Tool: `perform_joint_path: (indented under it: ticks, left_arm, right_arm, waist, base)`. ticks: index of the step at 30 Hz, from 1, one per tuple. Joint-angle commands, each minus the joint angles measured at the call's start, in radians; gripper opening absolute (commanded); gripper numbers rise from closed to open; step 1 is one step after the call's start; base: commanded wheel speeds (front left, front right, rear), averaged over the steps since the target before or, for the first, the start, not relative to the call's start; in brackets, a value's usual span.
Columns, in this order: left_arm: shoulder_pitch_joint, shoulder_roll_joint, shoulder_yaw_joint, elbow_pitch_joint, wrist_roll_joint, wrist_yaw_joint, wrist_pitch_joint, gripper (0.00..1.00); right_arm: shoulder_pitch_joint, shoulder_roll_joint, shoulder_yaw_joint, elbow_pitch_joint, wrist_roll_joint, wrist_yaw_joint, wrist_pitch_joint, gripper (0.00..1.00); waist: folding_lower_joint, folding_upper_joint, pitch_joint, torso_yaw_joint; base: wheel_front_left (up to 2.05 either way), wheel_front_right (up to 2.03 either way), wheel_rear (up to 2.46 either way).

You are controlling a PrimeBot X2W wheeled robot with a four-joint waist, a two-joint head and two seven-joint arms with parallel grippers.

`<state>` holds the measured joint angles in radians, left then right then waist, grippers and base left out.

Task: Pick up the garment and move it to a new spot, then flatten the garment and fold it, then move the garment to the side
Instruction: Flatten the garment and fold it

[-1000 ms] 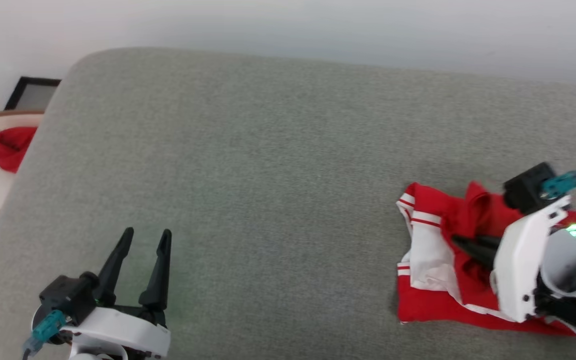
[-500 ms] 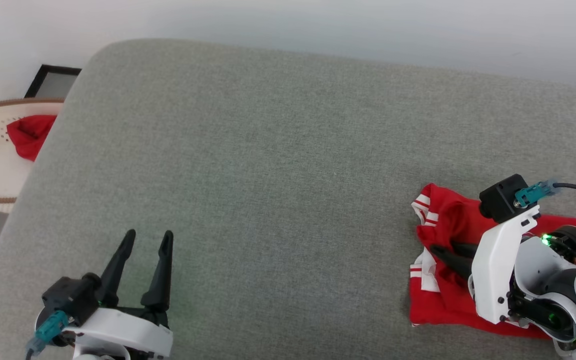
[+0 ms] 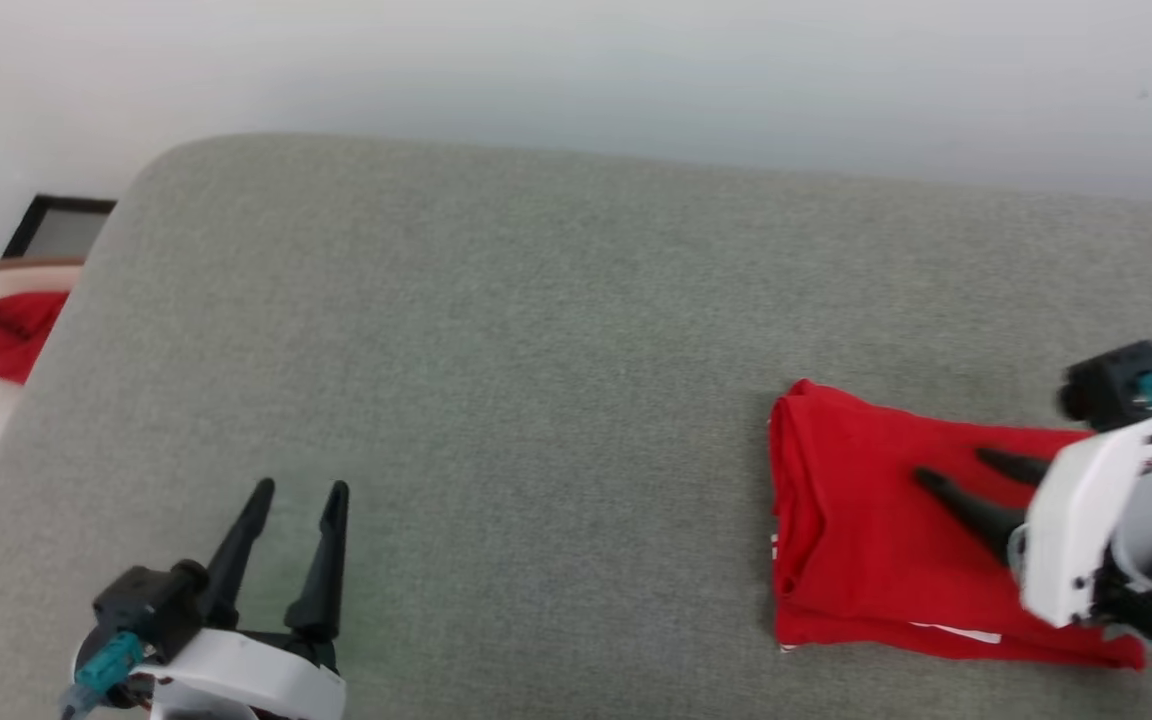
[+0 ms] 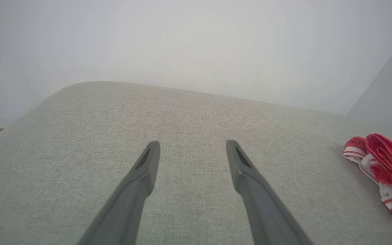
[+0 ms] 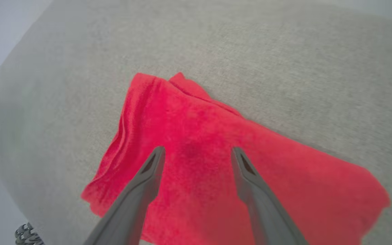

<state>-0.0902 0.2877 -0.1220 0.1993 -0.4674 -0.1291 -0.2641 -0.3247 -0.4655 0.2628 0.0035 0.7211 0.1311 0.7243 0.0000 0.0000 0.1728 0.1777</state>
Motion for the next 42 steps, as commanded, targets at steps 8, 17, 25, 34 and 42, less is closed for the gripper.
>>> perform_joint_path:
  ticks: [8,17,25,34,42]
  left_arm:
    - [-0.008,0.010,-0.033,0.030,-0.015,-0.002,0.000,1.00]
    - [0.011,0.017,-0.018,0.058,-0.014,-0.002,0.000,1.00]
    - [0.061,0.024,0.013,0.058,-0.001,-0.002,0.000,1.00]
    - [0.143,0.030,0.047,0.029,0.007,0.002,0.000,1.00]
    - [0.222,0.030,0.054,-0.044,0.037,0.024,0.000,1.00]
  right_arm:
    - [0.042,-0.022,-0.087,0.059,-0.056,-0.001,-0.208,1.00]
    - [0.117,0.007,-0.121,0.126,-0.082,-0.001,-0.543,1.00]
    - [0.221,0.060,-0.144,0.150,-0.113,-0.001,-0.756,1.00]
    - [0.332,0.116,-0.209,0.134,-0.165,-0.001,-0.884,1.00]
    - [0.407,0.141,-0.282,0.073,-0.181,-0.001,-0.876,1.00]
  waist:
    - [0.0000,0.0000,-0.038,-0.061]
    - [0.0000,0.0000,-0.093,-0.097]
    - [0.0000,0.0000,-0.149,-0.097]
    - [0.0000,0.0000,-0.201,-0.086]
    - [0.0000,0.0000,-0.216,-0.072]
  base:
    - [0.00,0.00,0.00]
    - [0.00,0.00,0.00]
    - [0.00,0.00,0.00]
    - [0.00,0.00,0.00]
    - [0.00,0.00,0.00]
